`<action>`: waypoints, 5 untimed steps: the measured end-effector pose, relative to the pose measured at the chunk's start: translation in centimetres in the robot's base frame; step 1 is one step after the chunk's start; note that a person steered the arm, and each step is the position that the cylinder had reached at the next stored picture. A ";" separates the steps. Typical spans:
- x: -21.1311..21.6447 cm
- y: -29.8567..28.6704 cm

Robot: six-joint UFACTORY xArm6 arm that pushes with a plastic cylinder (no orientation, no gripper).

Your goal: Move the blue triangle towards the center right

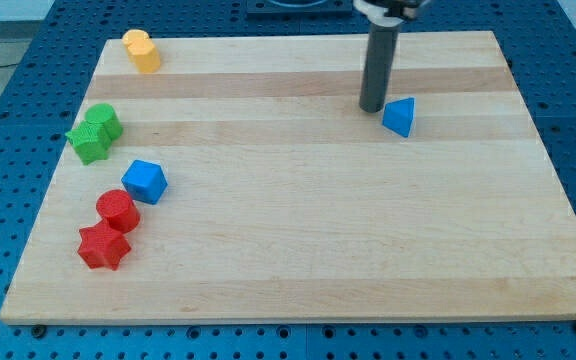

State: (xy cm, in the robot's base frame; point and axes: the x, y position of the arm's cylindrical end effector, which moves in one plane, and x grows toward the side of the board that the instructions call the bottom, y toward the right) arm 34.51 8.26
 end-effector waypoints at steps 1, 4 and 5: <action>2.1 0.7; 3.6 7.1; 4.0 1.3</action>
State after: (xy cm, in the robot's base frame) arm 38.51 9.54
